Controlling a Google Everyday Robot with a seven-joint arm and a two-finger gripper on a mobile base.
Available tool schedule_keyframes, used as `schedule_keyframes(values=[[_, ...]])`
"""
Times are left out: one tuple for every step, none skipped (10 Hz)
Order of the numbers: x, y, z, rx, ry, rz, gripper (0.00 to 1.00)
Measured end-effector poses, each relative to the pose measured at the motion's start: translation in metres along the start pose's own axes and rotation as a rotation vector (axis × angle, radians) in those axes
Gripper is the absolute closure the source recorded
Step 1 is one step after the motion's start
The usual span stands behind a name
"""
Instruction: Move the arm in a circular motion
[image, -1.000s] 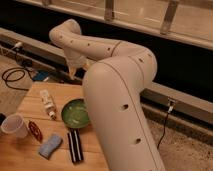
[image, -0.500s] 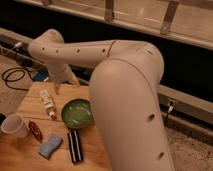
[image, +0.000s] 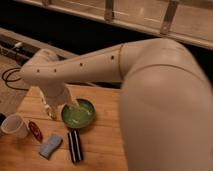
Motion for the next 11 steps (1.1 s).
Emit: schedule_keyframes(values=[[0.016, -0.011, 0.001, 0.004, 0.006, 0.038, 0.35], [0.029, -0.027, 0.002, 0.017, 0.011, 0.081, 0.35], [0.037, -0.041, 0.003, 0.025, 0.012, 0.123, 0.35], [0.037, -0.051, 0.003, 0.038, 0.016, 0.147, 0.35], [0.028, -0.069, 0.003, 0.061, 0.023, 0.183, 0.35], [0.014, -0.084, 0.003, 0.078, 0.026, 0.203, 0.35], [-0.001, -0.099, 0.003, 0.094, 0.031, 0.216, 0.35], [-0.019, -0.114, 0.003, 0.112, 0.035, 0.227, 0.35], [-0.049, -0.126, 0.003, 0.131, 0.043, 0.223, 0.35], [-0.072, -0.131, 0.002, 0.143, 0.048, 0.214, 0.35], [-0.092, -0.131, 0.003, 0.151, 0.051, 0.2, 0.35]])
